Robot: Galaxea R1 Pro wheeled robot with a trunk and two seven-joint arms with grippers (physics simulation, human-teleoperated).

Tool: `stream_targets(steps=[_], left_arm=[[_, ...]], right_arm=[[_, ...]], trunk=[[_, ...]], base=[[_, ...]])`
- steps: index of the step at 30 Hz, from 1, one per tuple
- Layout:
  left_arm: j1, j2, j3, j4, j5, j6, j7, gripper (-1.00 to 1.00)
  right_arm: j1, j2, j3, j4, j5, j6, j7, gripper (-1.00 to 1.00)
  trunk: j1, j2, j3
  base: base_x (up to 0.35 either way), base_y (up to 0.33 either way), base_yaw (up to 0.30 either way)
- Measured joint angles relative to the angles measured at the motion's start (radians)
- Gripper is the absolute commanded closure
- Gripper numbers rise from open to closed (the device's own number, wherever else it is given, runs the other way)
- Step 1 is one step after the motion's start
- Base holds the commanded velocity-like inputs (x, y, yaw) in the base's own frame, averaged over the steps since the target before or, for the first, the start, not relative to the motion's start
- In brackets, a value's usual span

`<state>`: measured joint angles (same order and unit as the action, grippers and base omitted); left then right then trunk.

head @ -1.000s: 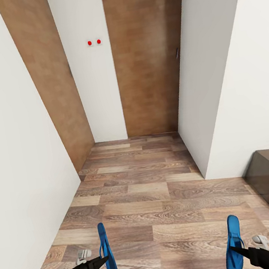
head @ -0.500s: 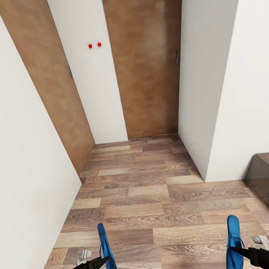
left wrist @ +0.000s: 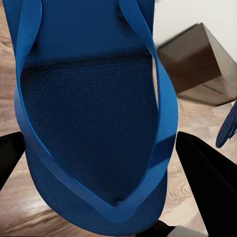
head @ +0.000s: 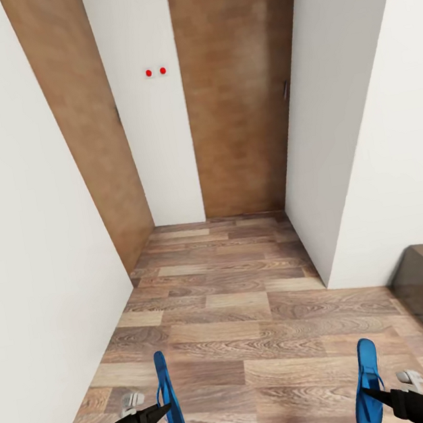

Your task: In the bedroom, move the book from the bed onto either nightstand, and place the two sandals side by side next to the bed.

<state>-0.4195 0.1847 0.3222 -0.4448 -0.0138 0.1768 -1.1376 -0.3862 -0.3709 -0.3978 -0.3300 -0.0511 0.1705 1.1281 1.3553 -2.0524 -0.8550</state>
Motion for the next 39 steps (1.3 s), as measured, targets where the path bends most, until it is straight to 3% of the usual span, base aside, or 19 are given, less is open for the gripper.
stream_targets(steps=[33,39], left_arm=[[0.000,0.000,0.000,0.001,-0.001,-0.001,0.001,1.00],[0.000,0.000,0.000,0.002,0.000,0.000,0.001,1.00]], right_arm=[[0.000,0.000,0.000,0.000,0.000,0.000,0.000,1.00],[0.000,0.000,0.000,0.000,0.000,0.000,0.000,1.00]], trunk=[[0.000,0.000,0.000],[0.001,0.000,0.000]], base=[[-0.001,0.000,0.189],[-0.188,0.000,0.178]])
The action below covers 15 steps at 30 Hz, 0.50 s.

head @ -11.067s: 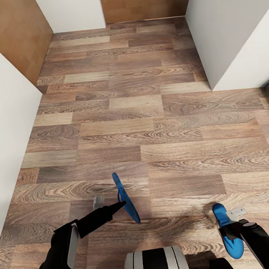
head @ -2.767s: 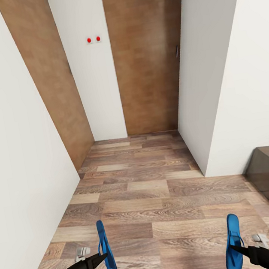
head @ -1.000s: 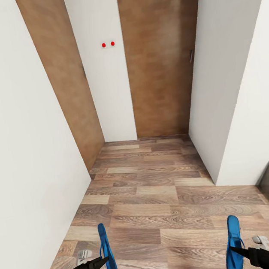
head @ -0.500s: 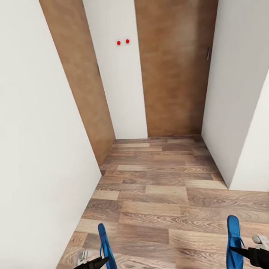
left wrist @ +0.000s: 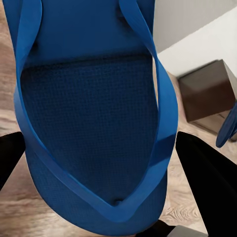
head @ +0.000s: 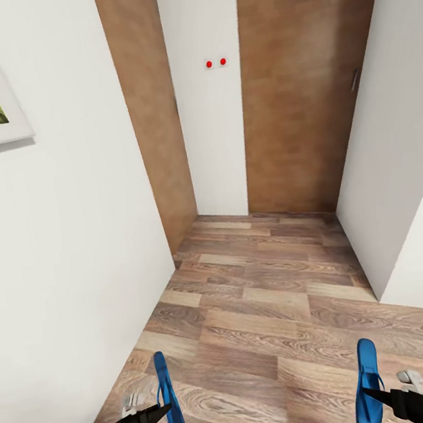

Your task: In the bedroom, move the book from the bed onto either nightstand, and place the two sandals side by side next to the bed.

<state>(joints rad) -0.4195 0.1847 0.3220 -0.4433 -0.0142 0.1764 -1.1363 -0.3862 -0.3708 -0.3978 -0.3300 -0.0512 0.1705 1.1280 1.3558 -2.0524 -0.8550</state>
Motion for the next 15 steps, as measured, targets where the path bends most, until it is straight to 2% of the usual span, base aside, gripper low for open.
stream_targets(steps=[4,15], left_arm=[[0.000,0.000,-0.001,0.000,0.000,0.000,0.000,1.00],[0.000,-0.001,-0.002,0.000,-0.001,0.000,0.000,1.00]], right_arm=[[0.000,0.000,0.000,0.000,0.000,0.000,0.000,1.00],[0.000,0.000,0.000,0.000,0.000,0.000,0.000,1.00]], trunk=[[0.000,0.000,0.000],[0.000,0.000,0.000]], base=[[-0.125,0.000,0.178],[-0.009,0.000,0.189]])
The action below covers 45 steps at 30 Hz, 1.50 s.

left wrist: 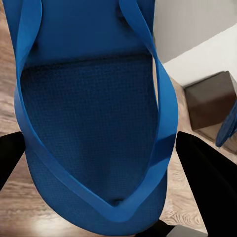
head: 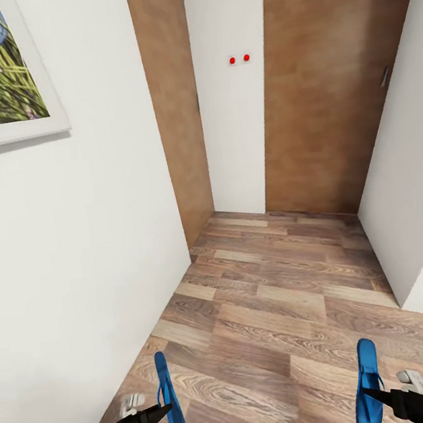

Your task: In the bedroom, move the book from the bed onto either nightstand, and place the two sandals side by side next to the bed.

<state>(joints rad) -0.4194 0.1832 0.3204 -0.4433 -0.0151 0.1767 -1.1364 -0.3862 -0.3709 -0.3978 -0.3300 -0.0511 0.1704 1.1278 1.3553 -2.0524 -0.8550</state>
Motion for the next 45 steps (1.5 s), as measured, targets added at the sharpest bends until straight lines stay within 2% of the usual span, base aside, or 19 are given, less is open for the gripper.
stream_targets(steps=[40,43,45], left_arm=[[0.000,0.000,-0.002,0.001,0.000,0.000,0.002,1.00],[0.000,-0.001,-0.002,0.027,-0.002,-0.003,0.009,1.00],[0.000,0.001,-0.003,0.083,-0.003,-0.024,0.023,1.00]], right_arm=[[0.000,0.001,0.000,0.002,0.001,0.000,-0.002,1.00],[0.000,0.002,0.000,0.015,0.003,-0.005,-0.003,1.00],[0.000,0.002,0.001,0.056,0.004,-0.025,-0.003,1.00]], trunk=[[0.000,0.000,0.000],[0.000,0.000,0.000],[0.000,0.000,0.000]], base=[[0.000,0.000,0.191],[0.000,0.000,0.192],[0.000,0.000,0.194]])
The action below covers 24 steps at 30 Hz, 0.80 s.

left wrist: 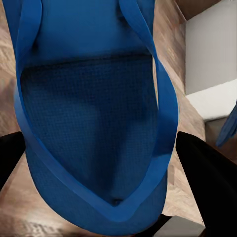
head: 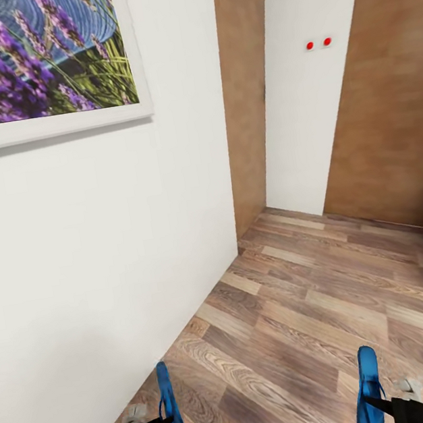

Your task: In the bedroom, move the book from the bed onto either nightstand, and place the two sandals side by side next to the bed.

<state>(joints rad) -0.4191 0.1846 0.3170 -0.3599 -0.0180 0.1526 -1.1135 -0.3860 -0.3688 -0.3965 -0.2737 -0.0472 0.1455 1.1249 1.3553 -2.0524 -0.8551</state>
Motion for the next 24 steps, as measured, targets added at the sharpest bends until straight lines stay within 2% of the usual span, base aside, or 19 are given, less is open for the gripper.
stream_targets(steps=[2,8,11,18,20,22,24], left_arm=[[0.000,0.001,-0.002,0.065,-0.001,-0.058,0.037,1.00],[0.000,0.003,-0.001,0.214,-0.001,-0.166,0.143,1.00],[0.000,0.004,0.002,0.266,-0.001,-0.212,0.169,1.00],[0.000,0.007,0.005,0.289,0.000,-0.234,0.178,1.00],[0.000,0.007,0.005,0.289,0.000,-0.234,0.178,1.00],[0.000,0.007,0.005,0.289,0.000,-0.234,0.179,1.00],[0.000,0.007,0.005,0.289,0.000,-0.234,0.179,1.00]], right_arm=[[0.000,0.000,-0.001,0.024,0.000,-0.012,0.000,1.00],[0.000,0.001,0.000,0.074,0.000,-0.026,0.000,1.00],[0.000,0.001,-0.003,0.092,-0.001,-0.053,0.000,1.00],[0.000,0.001,-0.003,0.104,-0.001,-0.066,0.000,1.00],[0.001,0.001,0.005,0.143,0.001,-0.070,0.000,1.00],[0.001,0.001,-0.003,0.171,0.000,-0.082,0.000,1.00],[0.001,0.001,-0.005,0.195,-0.001,-0.123,0.001,1.00]], trunk=[[0.000,0.000,0.000],[0.000,0.000,0.000],[0.000,0.000,0.000],[0.000,0.000,0.000],[0.000,0.000,0.000],[0.000,0.000,0.001],[0.000,0.000,0.002]], base=[[0.000,0.000,0.195],[0.000,0.000,0.199],[0.000,0.000,0.207],[0.000,0.000,0.209],[0.000,0.000,0.221],[0.000,0.000,0.228],[0.000,0.000,0.234]])
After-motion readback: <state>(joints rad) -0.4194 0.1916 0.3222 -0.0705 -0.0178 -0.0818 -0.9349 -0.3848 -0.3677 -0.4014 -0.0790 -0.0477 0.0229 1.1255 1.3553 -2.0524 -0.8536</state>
